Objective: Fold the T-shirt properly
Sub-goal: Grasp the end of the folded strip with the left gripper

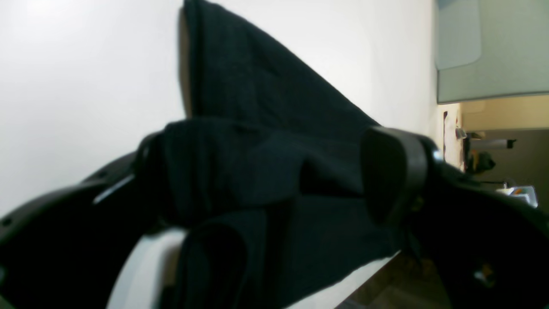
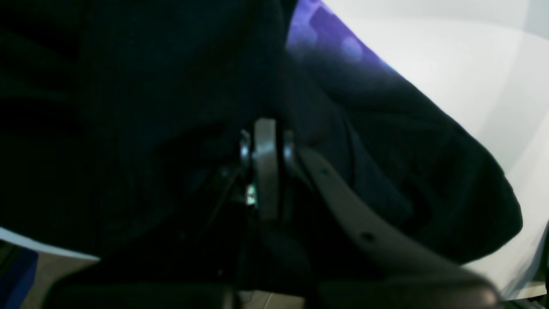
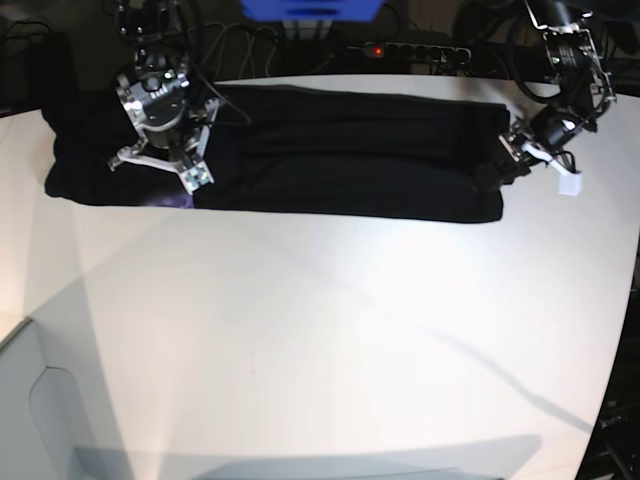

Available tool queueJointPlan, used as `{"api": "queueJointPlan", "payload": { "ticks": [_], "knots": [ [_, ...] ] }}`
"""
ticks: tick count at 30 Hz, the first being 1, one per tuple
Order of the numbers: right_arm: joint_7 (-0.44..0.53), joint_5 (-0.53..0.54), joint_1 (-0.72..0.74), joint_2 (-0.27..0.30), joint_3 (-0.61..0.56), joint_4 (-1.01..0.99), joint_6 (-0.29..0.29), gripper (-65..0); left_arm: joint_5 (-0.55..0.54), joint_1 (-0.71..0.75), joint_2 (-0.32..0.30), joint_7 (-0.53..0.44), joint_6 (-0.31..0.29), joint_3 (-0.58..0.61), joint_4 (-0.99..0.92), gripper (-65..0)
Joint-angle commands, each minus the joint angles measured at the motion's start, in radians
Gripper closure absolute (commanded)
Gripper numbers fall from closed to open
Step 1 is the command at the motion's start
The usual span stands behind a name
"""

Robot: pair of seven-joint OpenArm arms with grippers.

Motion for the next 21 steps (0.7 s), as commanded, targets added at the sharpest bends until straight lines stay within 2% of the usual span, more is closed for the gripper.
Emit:
{"api": "queueJointPlan", "payload": {
  "ticks": [1, 9, 13, 19, 21],
  "knots": [
    [0.013, -0.005, 0.004, 0.003, 0.000, 0.017, 0.003, 0.0, 0.247, 0.054, -0.009, 0.125, 0.110, 0.006, -0.034, -61.7],
    [0.013, -0.005, 0.004, 0.003, 0.000, 0.017, 0.003, 0.0, 0.247, 0.043, -0.010, 0.125, 0.110, 0.012, -0.034, -61.7],
    [0.013, -0.005, 0.004, 0.003, 0.000, 0.017, 0.003, 0.0, 0.250, 0.019, 0.019, 0.128, 0.110, 0.015, -0.036, -61.7],
    [0.013, -0.005, 0.004, 0.003, 0.000, 0.017, 0.003, 0.0, 0.332, 0.012, 0.054, 0.132, 0.110, 0.015, -0.036, -61.6],
    [0.013, -0.005, 0.004, 0.003, 0.000, 0.017, 0.003, 0.0, 0.339, 0.012, 0.056, 0.132, 0.110, 0.015, -0.036, -59.1]
  ]
}}
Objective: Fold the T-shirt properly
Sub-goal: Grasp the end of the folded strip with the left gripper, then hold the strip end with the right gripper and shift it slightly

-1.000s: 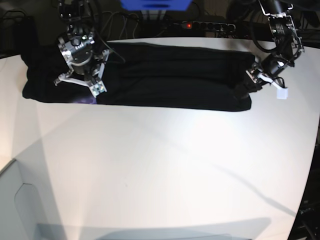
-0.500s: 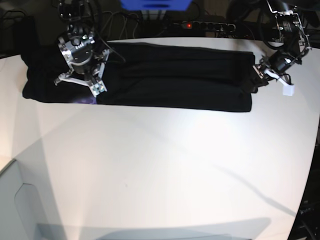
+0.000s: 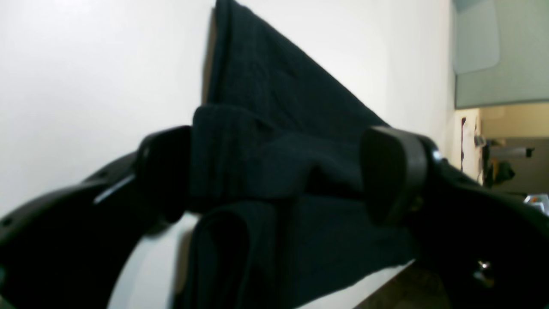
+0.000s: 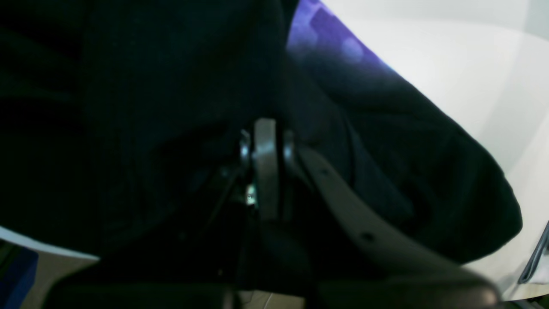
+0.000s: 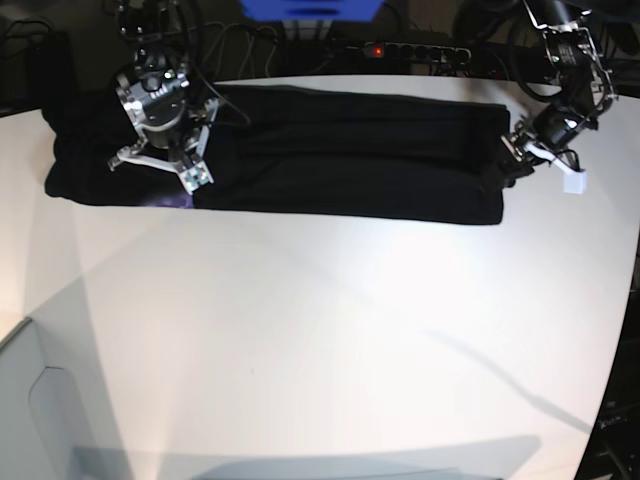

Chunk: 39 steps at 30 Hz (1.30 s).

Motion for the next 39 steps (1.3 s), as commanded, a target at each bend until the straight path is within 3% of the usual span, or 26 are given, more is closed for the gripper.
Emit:
{"api": "queueJointPlan", "payload": {
  "ticks": [1, 6, 16, 25, 29, 34, 39],
  "knots": [
    [0.013, -0.004, 0.004, 0.003, 0.000, 0.017, 0.003, 0.0, 0.271, 0.036, 0.020, 0.158, 0.110, 0.022, -0.036, -56.5],
    [0.013, -0.004, 0.004, 0.003, 0.000, 0.017, 0.003, 0.0, 0.269, 0.039, 0.015, 0.158, 0.110, 0.022, -0.036, -40.5],
    [0.013, -0.004, 0.004, 0.003, 0.000, 0.017, 0.003, 0.0, 0.264, 0.043, 0.014, 0.158, 0.105, 0.022, -0.025, 0.0],
    [0.012, -0.004, 0.024, 0.003, 0.006, 0.017, 0.003, 0.0, 0.134, 0.076, 0.023, 0.160, 0.099, 0.025, 0.162, -0.1],
    [0.012, -0.006, 0.036, 0.003, 0.006, 0.022, 0.003, 0.0, 0.065, 0.088, 0.014, 0.160, 0.101, 0.114, 0.276, -0.1],
    [0.012, -0.006, 0.050, 0.003, 0.008, 0.022, 0.003, 0.0, 0.047, 0.079, 0.024, 0.160, 0.107, 0.204, 0.384, -0.1],
    [0.012, -0.006, 0.051, 0.005, 0.008, 0.022, 0.003, 0.0, 0.047, 0.059, 0.040, 0.158, 0.107, 0.186, 0.417, -0.1]
  ]
}}
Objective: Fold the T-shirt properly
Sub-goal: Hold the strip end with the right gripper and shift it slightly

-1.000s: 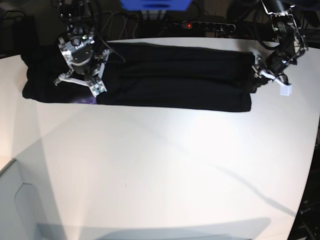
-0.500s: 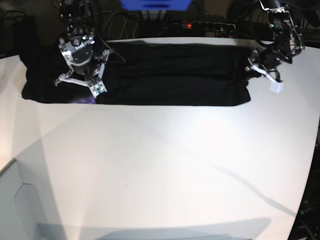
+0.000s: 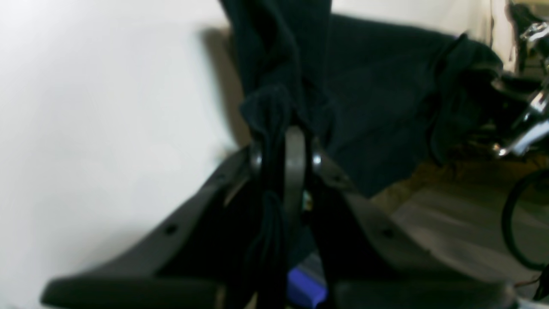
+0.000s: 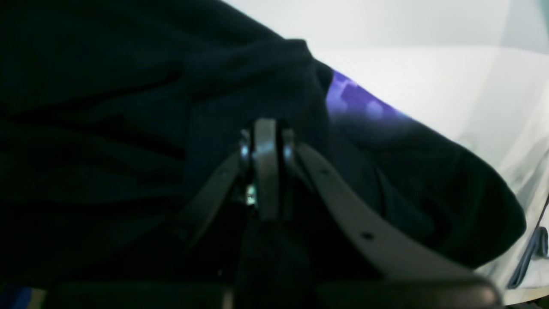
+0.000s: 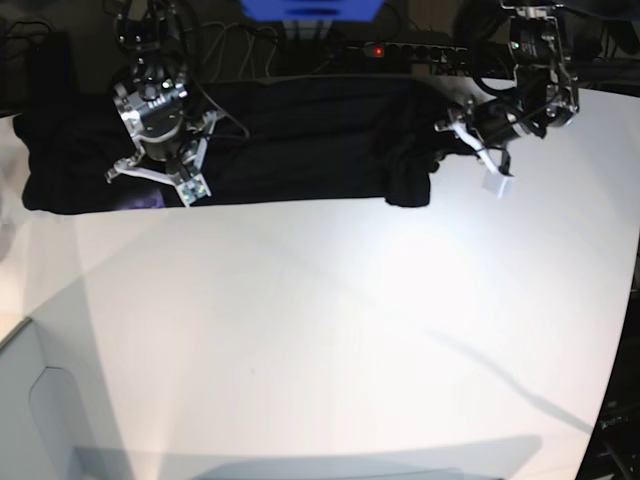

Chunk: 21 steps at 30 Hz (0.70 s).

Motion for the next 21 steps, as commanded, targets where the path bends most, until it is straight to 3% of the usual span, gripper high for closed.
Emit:
{"api": "queueJointPlan", "payload": {
  "ticks": [1, 5, 11, 15, 21],
  "knots": [
    [0.015, -0.006, 0.006, 0.006, 0.003, 0.020, 0.003, 0.0, -0.019, -0.005, -0.018, -0.010, -0.003, -0.040, 0.010, -0.1],
    [0.015, -0.007, 0.011, 0.006, 0.018, 0.021, -0.002, 0.0, -0.019, 0.002, -0.019, -0.010, -0.007, -0.147, 0.007, -0.1],
    [0.015, -0.007, 0.071, 0.006, 0.156, 0.021, -0.002, 0.0, -0.013, 0.006, -0.030, -0.009, -0.009, -0.202, -0.023, -0.1],
    [0.015, -0.006, 0.095, 0.058, 0.288, 0.012, -0.002, 0.0, -0.016, 0.006, -0.045, -0.010, -0.011, -0.241, -0.114, -0.1],
    [0.015, -0.006, 0.085, 0.106, 0.394, -0.008, -0.002, 0.0, -0.014, 0.005, -0.049, -0.010, -0.011, -0.308, -0.164, -0.1]
  ]
}}
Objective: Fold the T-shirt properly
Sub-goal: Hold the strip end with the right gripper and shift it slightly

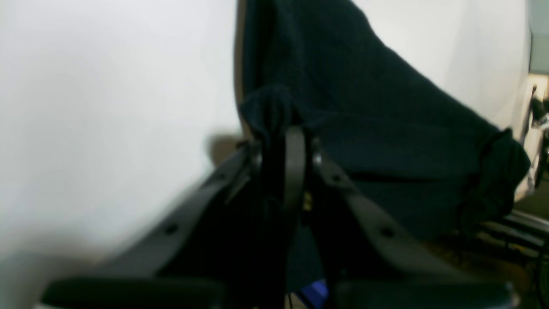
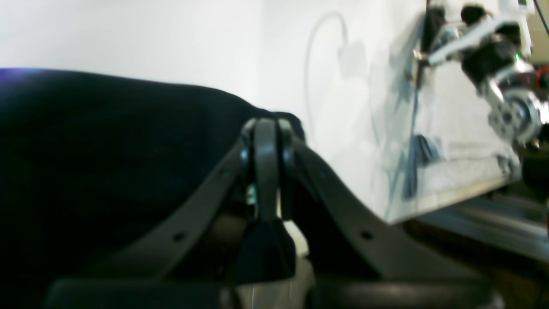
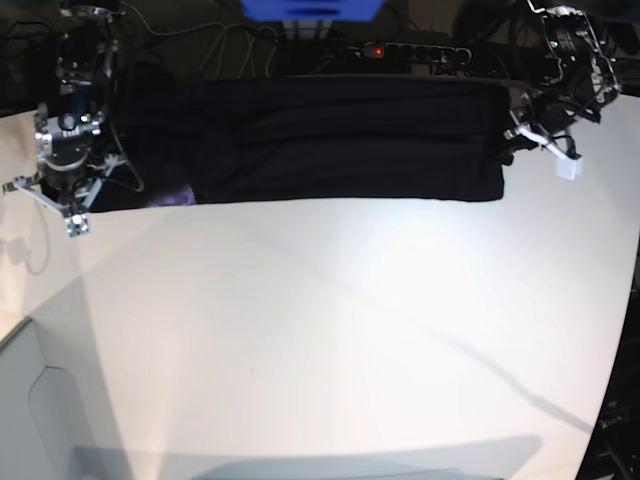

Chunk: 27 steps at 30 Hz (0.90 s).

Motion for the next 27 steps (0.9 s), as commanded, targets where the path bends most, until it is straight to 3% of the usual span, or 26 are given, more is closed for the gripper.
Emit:
{"api": "queueJointPlan", "payload": {
  "ticks": [1, 10, 17, 21, 27],
  "knots": [
    [0.009, -0.010, -0.011, 0.009, 0.014, 0.004, 0.001, 0.0, -0.022, -0.002, -0.016, -0.010, -0.006, -0.016, 0.011, -0.1],
    [0.013, -0.008, -0.068, 0.004, -0.075, -0.133, 0.001, 0.0, -0.023, -0.002, -0.014, -0.010, -0.006, -0.052, 0.010, -0.1],
    [0.026, -0.005, 0.021, -0.017, -0.139, -0.295, 0.001, 0.0, -0.026, -0.002, -0.008, -0.010, -0.006, -0.099, 0.021, -0.1],
    [0.057, -0.005, 0.065, -0.051, -0.179, -0.318, 0.001, 0.0, -0.028, 0.000, -0.008, -0.010, -0.008, -0.150, 0.022, -0.1],
    [0.052, -0.010, 0.088, -0.057, -0.269, -0.346, -0.001, 0.0, -0.037, -0.005, -0.008, 0.015, -0.008, -0.168, 0.024, -0.1]
  ]
}}
